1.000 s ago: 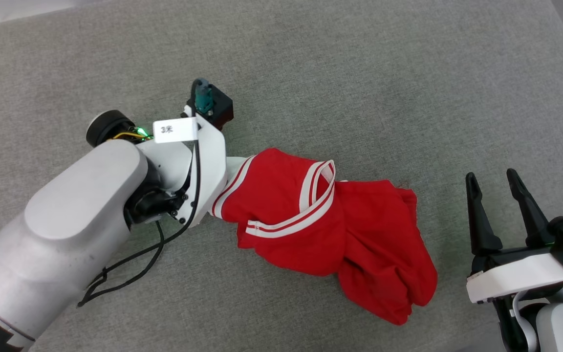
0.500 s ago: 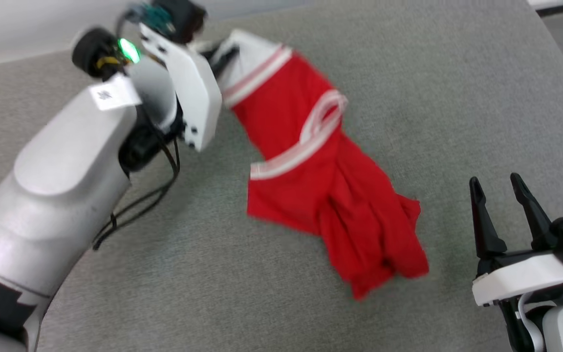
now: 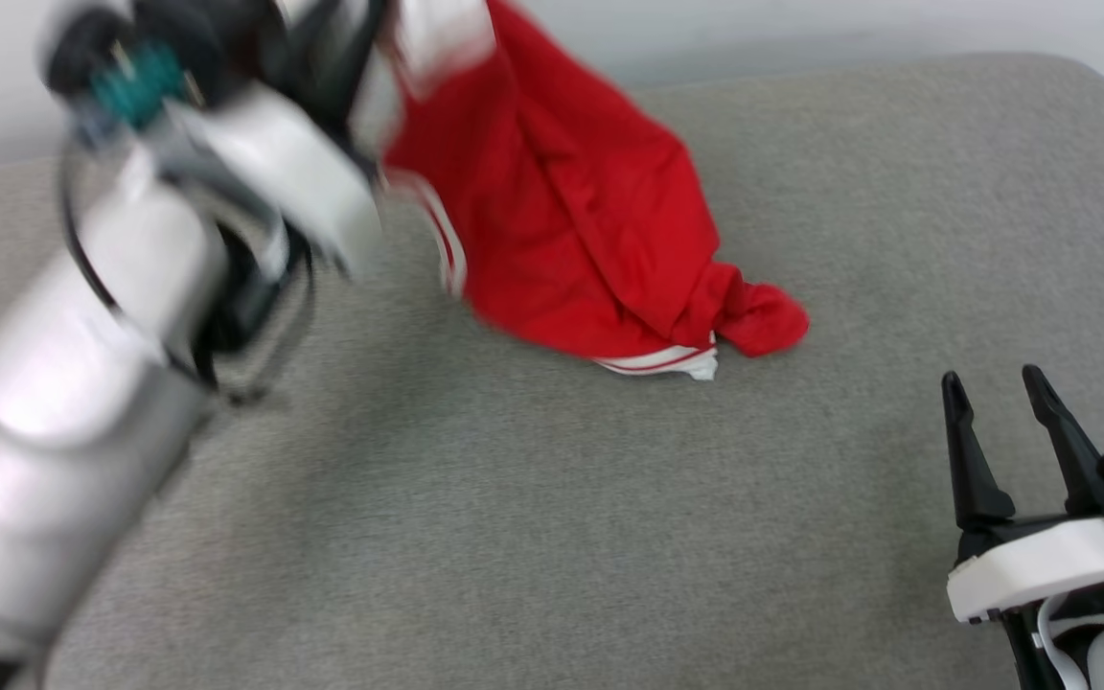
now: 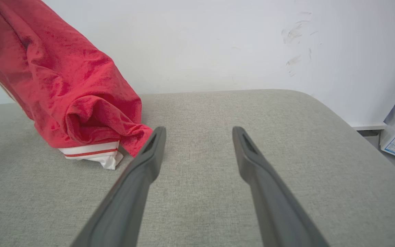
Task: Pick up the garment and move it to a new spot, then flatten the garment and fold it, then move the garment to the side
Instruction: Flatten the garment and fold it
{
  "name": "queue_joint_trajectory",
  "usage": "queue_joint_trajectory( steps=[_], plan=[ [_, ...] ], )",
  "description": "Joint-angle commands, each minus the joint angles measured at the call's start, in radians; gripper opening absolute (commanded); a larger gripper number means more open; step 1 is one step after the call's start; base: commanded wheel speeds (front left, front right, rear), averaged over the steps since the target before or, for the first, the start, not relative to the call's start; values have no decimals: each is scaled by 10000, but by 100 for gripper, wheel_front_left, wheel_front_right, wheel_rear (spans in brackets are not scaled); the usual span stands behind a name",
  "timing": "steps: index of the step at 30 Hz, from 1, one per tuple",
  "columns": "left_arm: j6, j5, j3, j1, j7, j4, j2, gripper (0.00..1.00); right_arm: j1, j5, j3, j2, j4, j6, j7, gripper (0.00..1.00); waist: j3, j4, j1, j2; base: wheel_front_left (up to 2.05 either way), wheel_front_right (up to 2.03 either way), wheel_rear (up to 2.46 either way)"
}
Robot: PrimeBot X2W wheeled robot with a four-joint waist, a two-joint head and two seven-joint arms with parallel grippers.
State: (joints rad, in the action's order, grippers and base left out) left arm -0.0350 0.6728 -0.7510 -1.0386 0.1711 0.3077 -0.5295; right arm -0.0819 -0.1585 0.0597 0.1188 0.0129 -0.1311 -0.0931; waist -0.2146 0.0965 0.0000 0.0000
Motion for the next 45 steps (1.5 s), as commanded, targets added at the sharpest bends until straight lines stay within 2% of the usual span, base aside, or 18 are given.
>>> queue_joint_trajectory(
  steps=[1, 5, 6, 8, 15, 22, 23, 24, 25, 27, 31, 37, 40, 45],
  plan=[
    [-33, 66, -328, 841, -81, -390, -106, 0, 183, -34, 80, 26, -37, 5, 39, 100, 212, -308, 0, 0, 0, 0, 0],
    [131, 166, -823, 2163, -374, -1027, -478, 0, 283, -39, 90, 20, -62, 5, 86, 100, 328, -516, 0, 0, 0, 0, 0],
    [386, 315, -1234, 3400, -568, -1351, -723, 0, 331, -50, 62, 16, -83, 5, 143, 100, 418, -633, 0, 0, 0, 0, 0],
    [541, 375, -1423, 4053, -601, -1336, -863, 0, 348, -72, 56, 28, -93, 5, 175, 100, 471, -687, 0, 0, 0, 0, 0],
    [1134, 350, -1592, 5433, 12, 80, -1189, 0, 397, -124, -47, 106, -57, 5, 266, 100, 611, -807, 0, 0, 0, 0, 0],
    [1235, 626, -1475, 6135, 463, 1393, -1206, 0, 472, -181, -63, 123, 20, 5, 274, 100, 729, -983, 0, 0, 0, 0, 0],
    [1208, 588, -1540, 6192, 501, 1516, -1165, 4, 490, -165, -93, 108, 38, 5, 284, 100, 750, -1006, 0, 0, 0, 0, 0],
    [1241, 510, -1573, 6199, 555, 1622, -1094, 84, 515, -166, -124, 107, 65, 5, 295, 100, 768, -1028, 0, 0, 0, 0, 0],
    [1228, 534, -1563, 6198, 612, 1675, -984, 100, 529, -171, -132, 115, 94, 5, 291, 100, 791, -1057, 0, 0, 0, 0, 0],
    [1166, 590, -1457, 6163, 740, 1717, -812, 100, 582, -175, -124, 128, 129, 5, 285, 100, 866, -1122, 0, 0, 0, 0, 0],
    [1413, 312, -822, 5979, 935, 1305, -564, 100, 639, -197, -102, 148, 174, 5, 339, 100, 1059, -1231, 0, 0, 0, 0, 0],
    [1855, -980, 1670, 7054, 937, -1522, 57, 100, 824, -254, -55, 203, 74, 5, 370, 100, 1383, -1400, 0, 0, 0, 0, 0],
    [1930, -1548, 2748, 7875, 939, -2606, 560, 100, 921, -284, -84, 211, 9, 5, 403, 100, 1455, -1450, 0, 0, 0, 0, 0],
    [1770, -2384, 3876, 9121, 941, -3794, 1351, 100, 1053, -331, -108, 274, -116, 5, 495, 100, 1459, -1558, 0, 0, 0, 0, 0]
  ],
)
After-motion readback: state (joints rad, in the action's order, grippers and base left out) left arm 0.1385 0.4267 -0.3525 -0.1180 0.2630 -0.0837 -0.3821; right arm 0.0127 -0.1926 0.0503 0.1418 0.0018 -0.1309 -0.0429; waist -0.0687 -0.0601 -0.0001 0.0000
